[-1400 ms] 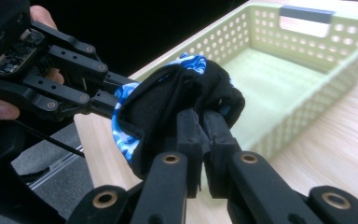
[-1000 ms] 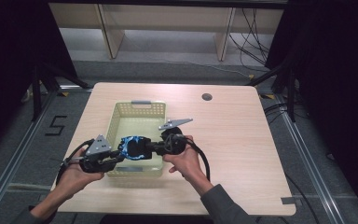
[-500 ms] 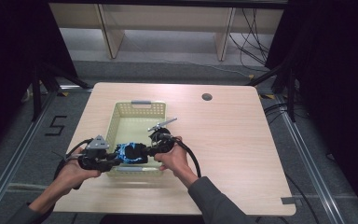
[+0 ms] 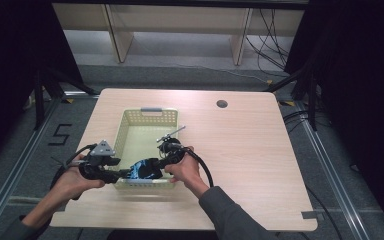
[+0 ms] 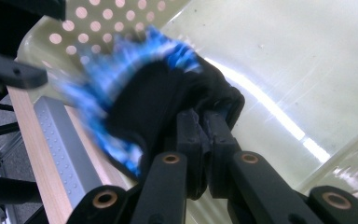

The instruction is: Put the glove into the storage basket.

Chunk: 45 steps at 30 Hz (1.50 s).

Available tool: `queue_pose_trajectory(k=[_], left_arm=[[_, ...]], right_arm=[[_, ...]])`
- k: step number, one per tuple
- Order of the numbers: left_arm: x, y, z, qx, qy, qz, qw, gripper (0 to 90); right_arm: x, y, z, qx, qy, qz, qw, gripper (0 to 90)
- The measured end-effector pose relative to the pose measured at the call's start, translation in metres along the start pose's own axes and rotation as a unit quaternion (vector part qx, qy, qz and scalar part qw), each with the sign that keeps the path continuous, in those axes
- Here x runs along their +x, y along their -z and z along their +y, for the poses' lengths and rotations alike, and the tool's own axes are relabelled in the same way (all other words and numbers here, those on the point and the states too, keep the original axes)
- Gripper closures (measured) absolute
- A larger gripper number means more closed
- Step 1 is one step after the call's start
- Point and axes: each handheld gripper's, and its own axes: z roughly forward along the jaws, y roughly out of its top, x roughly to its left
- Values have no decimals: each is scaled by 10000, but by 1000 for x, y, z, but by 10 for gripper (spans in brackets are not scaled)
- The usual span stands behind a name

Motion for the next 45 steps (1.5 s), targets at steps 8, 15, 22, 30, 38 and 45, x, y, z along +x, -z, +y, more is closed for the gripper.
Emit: queue_pose_trajectory(k=[8, 15, 22, 30, 38, 45], left_arm=[[4, 3, -2, -147, 180, -15, 9997, 470], [0, 2, -2, -289, 362, -142, 9988, 447], [1, 4, -2, -304, 412, -127, 9986, 422], [0, 3, -2, -307, 432, -112, 9985, 397], [-6, 7, -1, -380, 427, -101, 9983, 387], [-11, 12, 1, -574, 360, -16, 9977, 385]], right_arm=[[0, 0, 0, 10, -18, 13, 10000, 870], [5, 3, 0, 55, -124, -1, 9999, 867], [10, 5, 1, 167, 14, -133, 9998, 847], [17, 7, 5, 419, 619, -596, 9954, 714], [23, 19, 13, 313, 702, -820, 9937, 577], [27, 37, 14, 57, 638, -634, 9959, 556]])
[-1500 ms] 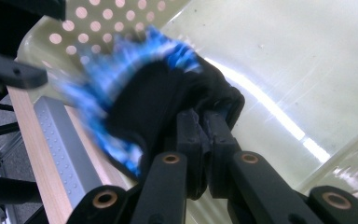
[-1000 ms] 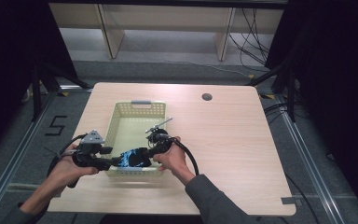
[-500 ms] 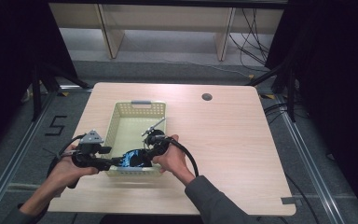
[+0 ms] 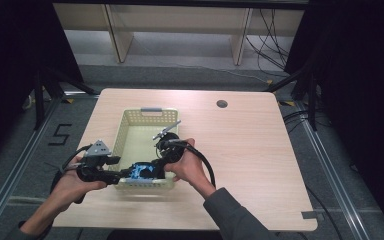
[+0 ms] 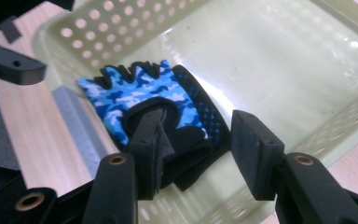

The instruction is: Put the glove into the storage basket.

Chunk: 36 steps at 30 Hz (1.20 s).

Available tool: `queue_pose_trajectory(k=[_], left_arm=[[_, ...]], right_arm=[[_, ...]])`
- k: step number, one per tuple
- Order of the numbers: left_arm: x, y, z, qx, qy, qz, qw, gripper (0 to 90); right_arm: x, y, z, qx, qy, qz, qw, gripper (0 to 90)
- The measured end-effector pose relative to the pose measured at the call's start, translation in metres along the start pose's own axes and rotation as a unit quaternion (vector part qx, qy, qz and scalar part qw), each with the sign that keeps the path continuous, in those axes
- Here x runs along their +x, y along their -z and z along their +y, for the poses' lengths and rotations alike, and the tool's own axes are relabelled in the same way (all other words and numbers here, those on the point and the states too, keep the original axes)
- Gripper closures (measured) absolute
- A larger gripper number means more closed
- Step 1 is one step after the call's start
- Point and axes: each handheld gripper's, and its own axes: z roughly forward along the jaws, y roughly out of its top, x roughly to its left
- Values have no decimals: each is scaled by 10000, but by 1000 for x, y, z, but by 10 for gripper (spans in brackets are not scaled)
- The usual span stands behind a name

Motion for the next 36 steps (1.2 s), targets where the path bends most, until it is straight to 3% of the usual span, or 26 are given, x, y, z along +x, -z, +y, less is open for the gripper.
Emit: queue_pose_trajectory(k=[7, 9, 15, 16, 18, 21, 22, 25, 26, 36], left_arm=[[-9, 1, 0, -237, 137, -91, 9996, 354], [-18, 2, -1, -371, 107, -174, 9991, 346], [-38, 6, 1, -471, -33, -352, 9983, 336], [-41, 6, 2, -457, -80, -394, 9981, 334], [-49, 6, 2, -455, -128, -489, 9977, 330], [-60, 4, 2, -530, -60, -594, 9968, 327], [-62, 5, 2, -472, -170, -639, 9967, 326], [-74, 5, 0, -523, -182, -711, 9959, 325], [-81, 4, -2, -539, -209, -836, 9948, 325], [-108, -7, -15, -498, -129, -1178, 9917, 322]], right_arm=[[-1, 10, -3, -229, 161, 38, 9996, 539], [-1, 15, -7, -318, 234, 65, 9992, 527], [0, 26, -16, -434, 61, 105, 9990, 512], [-2, 29, -18, -547, 150, 110, 9983, 507], [-3, 33, -22, -732, 80, 114, 9972, 501], [-8, 44, -29, -800, 128, 86, 9967, 495], [-11, 46, -33, -870, 144, 98, 9961, 495], [-15, 57, -43, -932, 47, 110, 9956, 492], [-18, 63, -51, -1011, -73, 169, 9947, 491], [-32, 78, -84, -1206, -272, 150, 9922, 478]])
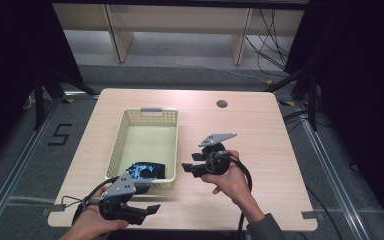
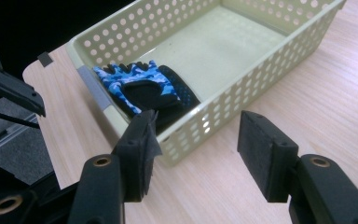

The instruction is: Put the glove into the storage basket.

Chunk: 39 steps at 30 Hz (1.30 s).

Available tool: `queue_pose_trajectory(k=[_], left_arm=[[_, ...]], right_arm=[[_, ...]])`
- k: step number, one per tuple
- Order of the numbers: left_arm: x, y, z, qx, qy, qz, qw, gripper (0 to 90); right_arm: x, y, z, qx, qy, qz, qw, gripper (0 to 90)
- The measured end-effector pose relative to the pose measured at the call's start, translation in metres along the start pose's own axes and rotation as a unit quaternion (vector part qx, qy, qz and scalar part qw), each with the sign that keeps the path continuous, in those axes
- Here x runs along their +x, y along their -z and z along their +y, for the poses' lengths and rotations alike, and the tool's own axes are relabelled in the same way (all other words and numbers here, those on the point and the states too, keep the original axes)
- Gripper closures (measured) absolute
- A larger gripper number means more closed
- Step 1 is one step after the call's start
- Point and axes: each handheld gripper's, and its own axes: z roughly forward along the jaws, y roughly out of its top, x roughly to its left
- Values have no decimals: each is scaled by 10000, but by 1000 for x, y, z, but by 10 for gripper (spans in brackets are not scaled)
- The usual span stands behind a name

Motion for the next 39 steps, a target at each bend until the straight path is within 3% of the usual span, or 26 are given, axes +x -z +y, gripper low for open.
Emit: queue_pose_trajectory(k=[6, 8, 9, 10, 11, 14, 20, 22, 23, 25, 26, 29, 30, 31, 33, 35, 36, 37, 39], left_arm=[[-8, -9, -7, 21, -25, -17, 10000, 298], [-10, -13, -10, 131, -221, -34, 9997, 273], [-10, -13, -10, 131, -221, -34, 9997, 270], [-11, -15, -12, 72, -120, -82, 9999, 270], [-11, -16, -13, 91, -169, -90, 9998, 261], [-12, -18, -19, 167, -148, -130, 9997, 249], [-14, -22, -28, 70, -23, -232, 9997, 229], [-15, -22, -31, 78, 64, -220, 9997, 221], [-14, -22, -32, 33, -100, -227, 9997, 217], [-14, -22, -34, 120, -232, -182, 9995, 208], [-18, -24, -38, 33, 81, -189, 9998, 203], [-17, -23, -42, 30, -31, -144, 9999, 197], [-18, -22, -44, 79, -52, -106, 9999, 196], [-18, -22, -46, 114, -37, -99, 9999, 196], [-20, -21, -51, 110, 55, -48, 9999, 194], [-20, -19, -55, 130, 18, -20, 9999, 194], [-17, -17, -56, 259, -135, 7, 9996, 194], [-18, -15, -58, 292, 48, -24, 9996, 194], [-16, -13, -61, 173, 10, 27, 9998, 194]], right_arm=[[0, 10, -12, -113, 14, -24, 9999, 458], [-1, 12, -16, -199, 56, 22, 9998, 444], [-1, 12, -16, -199, 56, 22, 9998, 444], [0, 15, -18, -192, -85, 10, 9998, 435], [2, 16, -21, -220, -176, 29, 9996, 425], [2, 19, -29, -352, -79, 12, 9993, 405], [6, 28, -46, -434, -255, 75, 9987, 390], [6, 30, -51, -461, -306, 75, 9984, 387], [4, 31, -54, -517, -144, 22, 9986, 387], [4, 32, -59, -524, -255, 61, 9983, 387], [6, 33, -65, -521, -341, -6, 9981, 386], [5, 33, -72, -456, -299, -16, 9985, 384], [6, 32, -74, -488, -424, 72, 9979, 384], [4, 31, -78, -466, -291, 13, 9985, 384], [4, 30, -85, -438, -336, 28, 9985, 382], [4, 30, -87, -439, -344, 45, 9984, 381], [3, 29, -91, -448, -304, 37, 9985, 378], [3, 29, -91, -448, -304, 37, 9985, 378], [6, 30, -95, -419, -381, 38, 9984, 377]])
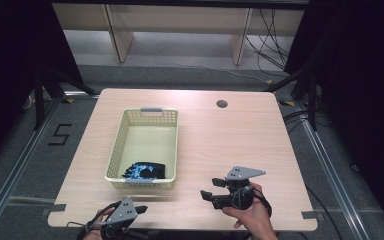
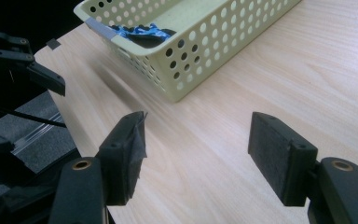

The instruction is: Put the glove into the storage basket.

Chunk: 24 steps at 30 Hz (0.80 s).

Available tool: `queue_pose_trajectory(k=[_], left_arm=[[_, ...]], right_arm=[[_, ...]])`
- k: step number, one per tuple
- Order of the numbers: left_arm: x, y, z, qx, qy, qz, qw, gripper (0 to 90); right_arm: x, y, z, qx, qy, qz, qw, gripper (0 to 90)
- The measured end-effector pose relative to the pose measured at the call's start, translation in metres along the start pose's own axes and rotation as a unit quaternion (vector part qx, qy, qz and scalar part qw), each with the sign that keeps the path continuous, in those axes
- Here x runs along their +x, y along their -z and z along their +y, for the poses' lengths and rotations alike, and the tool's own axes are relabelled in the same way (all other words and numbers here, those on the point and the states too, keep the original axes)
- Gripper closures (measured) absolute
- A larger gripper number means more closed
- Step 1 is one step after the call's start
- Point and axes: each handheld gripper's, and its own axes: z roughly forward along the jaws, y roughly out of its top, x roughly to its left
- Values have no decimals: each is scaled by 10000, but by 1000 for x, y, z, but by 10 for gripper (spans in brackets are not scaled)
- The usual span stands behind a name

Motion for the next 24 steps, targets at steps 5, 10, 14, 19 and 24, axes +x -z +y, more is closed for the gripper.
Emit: queue_pose_trajectory(k=[5, 10, 14, 19, 24], left_arm=[[5, 6, -8, -6, 234, 159, 9996, 194], [9, 9, -16, 25, 415, 221, 9989, 194], [10, 10, -20, 158, 416, 300, 9986, 193], [9, 8, -23, 98, 383, 293, 9988, 190], [8, 6, -25, 193, 303, 272, 9990, 185]], right_arm=[[0, -1, -9, 24, 89, -45, 9999, 374], [6, 2, -16, 109, 51, -68, 9999, 361], [9, 2, -22, 120, 69, -15, 9999, 343], [11, 1, -30, 224, 183, -51, 9996, 318], [10, 4, -40, 243, 265, -101, 9993, 299]])
